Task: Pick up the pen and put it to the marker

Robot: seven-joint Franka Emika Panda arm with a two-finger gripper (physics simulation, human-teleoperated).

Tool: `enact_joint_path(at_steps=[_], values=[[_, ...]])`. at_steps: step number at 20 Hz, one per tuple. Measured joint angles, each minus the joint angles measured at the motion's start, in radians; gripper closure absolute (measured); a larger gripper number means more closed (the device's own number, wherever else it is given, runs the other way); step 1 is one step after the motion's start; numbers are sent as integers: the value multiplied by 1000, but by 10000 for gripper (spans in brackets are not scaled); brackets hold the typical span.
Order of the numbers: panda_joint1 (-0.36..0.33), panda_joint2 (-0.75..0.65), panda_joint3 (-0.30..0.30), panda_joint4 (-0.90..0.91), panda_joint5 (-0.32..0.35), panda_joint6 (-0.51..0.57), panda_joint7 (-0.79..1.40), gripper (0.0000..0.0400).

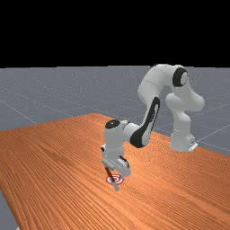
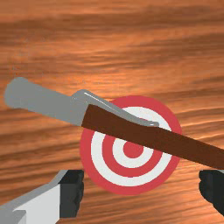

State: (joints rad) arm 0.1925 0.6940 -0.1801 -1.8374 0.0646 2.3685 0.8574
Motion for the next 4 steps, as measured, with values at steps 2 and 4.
enact_joint_path(at_steps=[2, 4], values=[[-7, -25, 0, -1, 5, -18, -10, 3], [-28, -191, -9, -3, 7, -212, -59, 1]])
